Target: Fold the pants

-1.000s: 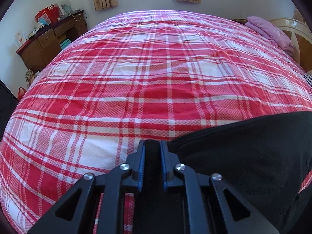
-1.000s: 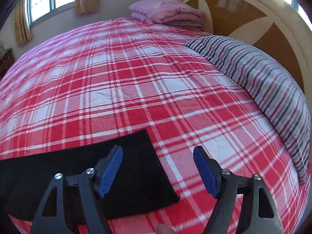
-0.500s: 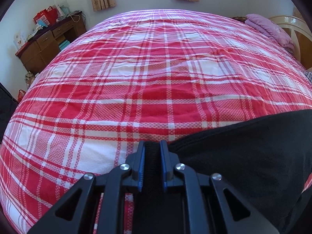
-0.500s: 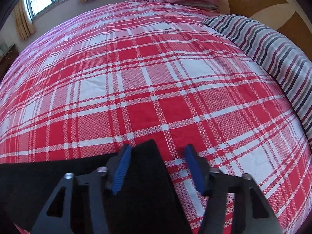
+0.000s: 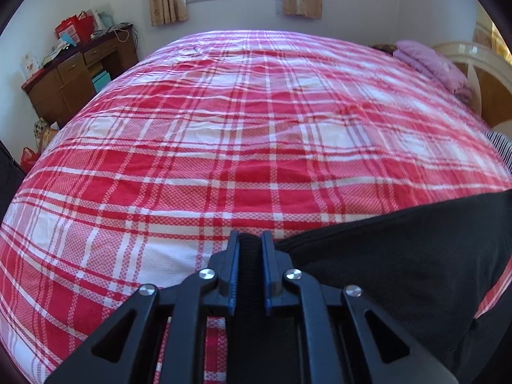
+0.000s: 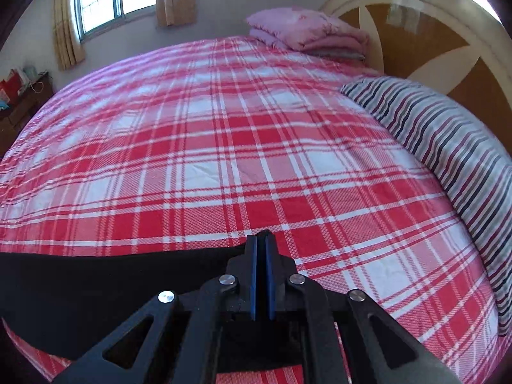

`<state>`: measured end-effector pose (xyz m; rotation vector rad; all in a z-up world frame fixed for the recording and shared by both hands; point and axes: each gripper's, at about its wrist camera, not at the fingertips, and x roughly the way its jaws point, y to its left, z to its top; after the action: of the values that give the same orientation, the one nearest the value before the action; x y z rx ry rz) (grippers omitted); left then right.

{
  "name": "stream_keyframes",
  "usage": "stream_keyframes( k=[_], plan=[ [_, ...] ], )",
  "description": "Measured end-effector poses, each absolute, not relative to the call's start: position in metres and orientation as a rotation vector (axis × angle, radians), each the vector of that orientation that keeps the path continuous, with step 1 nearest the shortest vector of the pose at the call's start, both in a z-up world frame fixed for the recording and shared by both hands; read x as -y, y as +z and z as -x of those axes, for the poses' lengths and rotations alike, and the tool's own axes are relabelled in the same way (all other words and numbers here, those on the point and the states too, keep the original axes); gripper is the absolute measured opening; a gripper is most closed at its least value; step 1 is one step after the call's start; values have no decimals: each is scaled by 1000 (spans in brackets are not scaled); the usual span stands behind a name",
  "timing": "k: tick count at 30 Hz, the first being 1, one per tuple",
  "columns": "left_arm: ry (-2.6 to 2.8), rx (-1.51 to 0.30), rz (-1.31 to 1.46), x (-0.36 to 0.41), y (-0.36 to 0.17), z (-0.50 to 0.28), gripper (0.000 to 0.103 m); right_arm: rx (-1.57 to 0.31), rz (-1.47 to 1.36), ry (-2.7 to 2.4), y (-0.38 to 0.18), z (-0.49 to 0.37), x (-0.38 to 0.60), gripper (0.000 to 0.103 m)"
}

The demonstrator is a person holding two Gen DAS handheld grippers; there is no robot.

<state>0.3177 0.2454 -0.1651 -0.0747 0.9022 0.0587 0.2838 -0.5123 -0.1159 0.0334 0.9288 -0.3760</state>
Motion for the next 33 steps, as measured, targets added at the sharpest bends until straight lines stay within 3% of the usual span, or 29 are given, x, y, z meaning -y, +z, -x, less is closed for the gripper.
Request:
stream_keyframes(
  k=[20, 33],
  plan=[
    [-73, -657, 230, -264, -106, -245, 13, -631, -71, -316, -27, -142, 482, 4],
    [-171, -585, 255, -276, -118, -158, 12, -612, -196, -319, -53, -21, 492, 4]
  ],
)
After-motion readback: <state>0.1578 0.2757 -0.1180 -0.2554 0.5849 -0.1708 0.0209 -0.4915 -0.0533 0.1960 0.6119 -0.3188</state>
